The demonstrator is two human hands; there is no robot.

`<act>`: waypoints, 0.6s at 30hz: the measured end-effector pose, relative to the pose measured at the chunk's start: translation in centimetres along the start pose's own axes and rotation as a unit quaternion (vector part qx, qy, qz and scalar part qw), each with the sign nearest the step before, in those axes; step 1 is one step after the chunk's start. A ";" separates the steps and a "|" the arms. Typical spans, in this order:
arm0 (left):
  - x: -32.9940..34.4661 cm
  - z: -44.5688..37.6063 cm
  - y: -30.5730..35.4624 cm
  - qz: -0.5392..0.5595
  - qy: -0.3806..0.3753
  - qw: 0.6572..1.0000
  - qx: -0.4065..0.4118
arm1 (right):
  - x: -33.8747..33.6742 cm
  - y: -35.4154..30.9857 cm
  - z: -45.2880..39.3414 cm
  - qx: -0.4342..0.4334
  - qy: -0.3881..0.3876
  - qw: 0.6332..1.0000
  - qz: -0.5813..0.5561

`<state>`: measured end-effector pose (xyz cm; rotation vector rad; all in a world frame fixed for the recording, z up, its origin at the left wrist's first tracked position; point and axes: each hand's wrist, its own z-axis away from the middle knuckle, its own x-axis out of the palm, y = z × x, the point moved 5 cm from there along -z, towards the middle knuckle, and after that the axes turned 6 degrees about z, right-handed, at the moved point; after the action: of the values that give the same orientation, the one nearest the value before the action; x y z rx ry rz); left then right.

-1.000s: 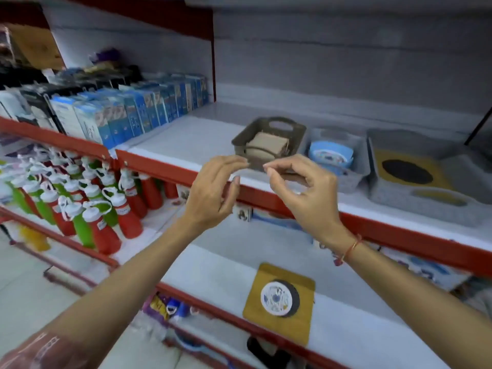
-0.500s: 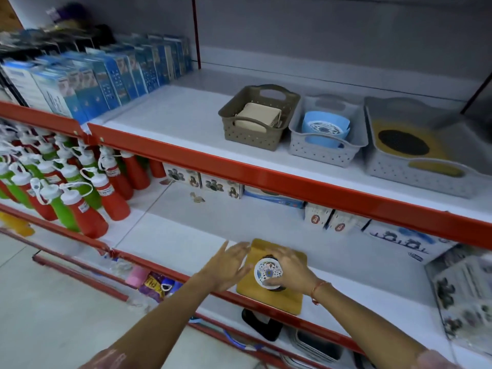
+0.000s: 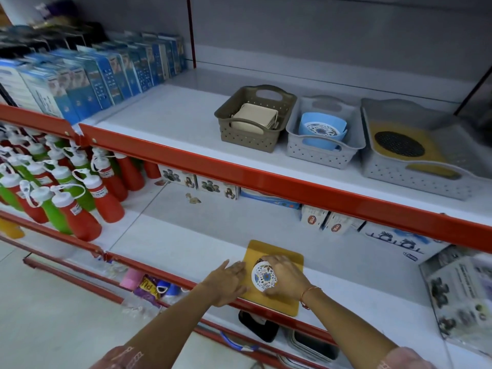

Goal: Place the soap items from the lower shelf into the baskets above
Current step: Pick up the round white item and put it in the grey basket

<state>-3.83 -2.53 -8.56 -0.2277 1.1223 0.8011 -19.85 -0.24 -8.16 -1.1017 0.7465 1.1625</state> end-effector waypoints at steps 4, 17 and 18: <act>-0.7 0.7 -0.2 0.036 0.050 0.998 0.013 | -0.9 -0.2 0.8 0.001 0.019 1.000 -0.015; -11.7 9.8 -1.0 0.154 0.357 0.920 0.048 | -11.6 -7.3 6.4 -0.087 0.127 0.985 -0.081; -12.9 10.8 -0.8 0.152 0.376 0.912 0.060 | -12.8 -8.1 7.1 -0.094 0.139 0.983 -0.080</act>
<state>1.90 -3.13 7.27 -0.2717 1.9675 0.9443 -16.11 2.09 8.00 -1.4764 0.7564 0.9674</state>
